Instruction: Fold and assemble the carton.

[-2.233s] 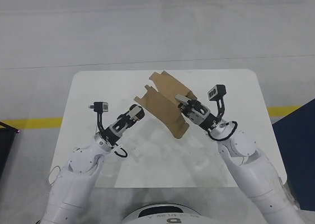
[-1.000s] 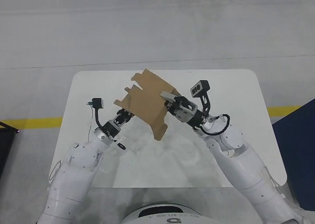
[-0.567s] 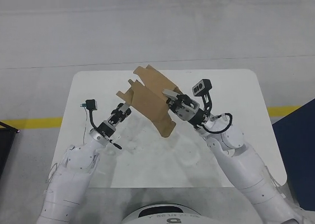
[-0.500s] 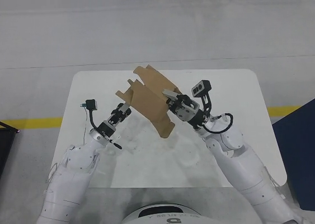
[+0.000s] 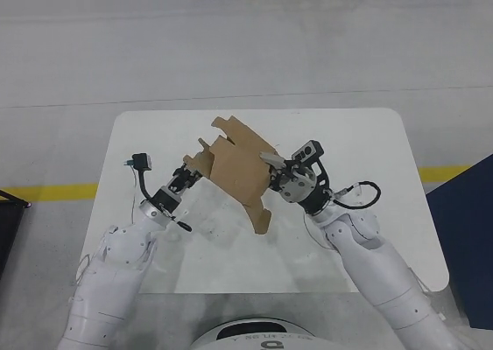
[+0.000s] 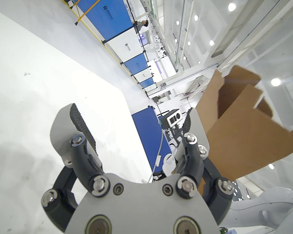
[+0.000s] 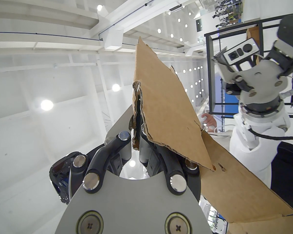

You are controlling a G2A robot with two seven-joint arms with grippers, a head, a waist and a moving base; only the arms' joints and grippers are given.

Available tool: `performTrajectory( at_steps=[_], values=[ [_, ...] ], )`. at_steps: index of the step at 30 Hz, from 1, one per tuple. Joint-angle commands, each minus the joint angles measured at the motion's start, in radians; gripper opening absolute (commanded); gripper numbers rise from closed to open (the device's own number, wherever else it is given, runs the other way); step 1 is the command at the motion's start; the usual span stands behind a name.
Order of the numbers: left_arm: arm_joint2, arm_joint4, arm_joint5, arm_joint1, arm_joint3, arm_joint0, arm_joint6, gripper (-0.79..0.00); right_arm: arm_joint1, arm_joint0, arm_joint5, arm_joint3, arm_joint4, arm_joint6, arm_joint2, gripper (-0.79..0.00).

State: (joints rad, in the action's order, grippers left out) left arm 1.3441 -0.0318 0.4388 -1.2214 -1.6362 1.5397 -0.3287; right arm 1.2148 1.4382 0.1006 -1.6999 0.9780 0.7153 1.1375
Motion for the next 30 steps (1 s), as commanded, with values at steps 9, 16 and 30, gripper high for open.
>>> performTrajectory(
  at_steps=[9,16,30],
  values=[
    [-0.011,-0.058,0.023,-0.003,-0.091,0.006,0.001,0.000,-0.005,0.052,-0.002,-0.040,-0.031,0.004,0.027,-0.785],
    [-0.011,-0.096,0.072,-0.003,-0.110,0.019,-0.009,0.000,-0.003,0.077,0.002,-0.042,0.010,-0.001,0.043,-0.785],
    [-0.042,0.136,0.003,-0.001,-0.132,-0.007,-0.009,0.000,0.002,0.077,-0.032,-0.049,0.030,0.026,0.030,-0.785]
  ],
)
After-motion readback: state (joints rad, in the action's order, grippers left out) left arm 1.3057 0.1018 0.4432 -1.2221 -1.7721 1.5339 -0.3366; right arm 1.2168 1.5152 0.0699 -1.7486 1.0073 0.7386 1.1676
